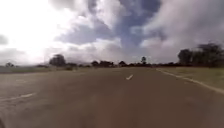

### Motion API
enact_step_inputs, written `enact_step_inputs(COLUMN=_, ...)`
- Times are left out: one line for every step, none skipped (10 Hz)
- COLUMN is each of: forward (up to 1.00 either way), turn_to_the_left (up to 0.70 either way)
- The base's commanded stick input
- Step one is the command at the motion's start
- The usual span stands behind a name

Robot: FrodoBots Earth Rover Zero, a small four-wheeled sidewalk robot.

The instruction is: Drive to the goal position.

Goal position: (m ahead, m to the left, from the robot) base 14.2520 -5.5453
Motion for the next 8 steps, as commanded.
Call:
enact_step_inputs(forward=1.00, turn_to_the_left=0.00)
enact_step_inputs(forward=1.00, turn_to_the_left=0.00)
enact_step_inputs(forward=1.00, turn_to_the_left=0.00)
enact_step_inputs(forward=1.00, turn_to_the_left=0.00)
enact_step_inputs(forward=1.00, turn_to_the_left=0.00)
enact_step_inputs(forward=1.00, turn_to_the_left=0.00)
enact_step_inputs(forward=1.00, turn_to_the_left=0.00)
enact_step_inputs(forward=1.00, turn_to_the_left=-0.19)
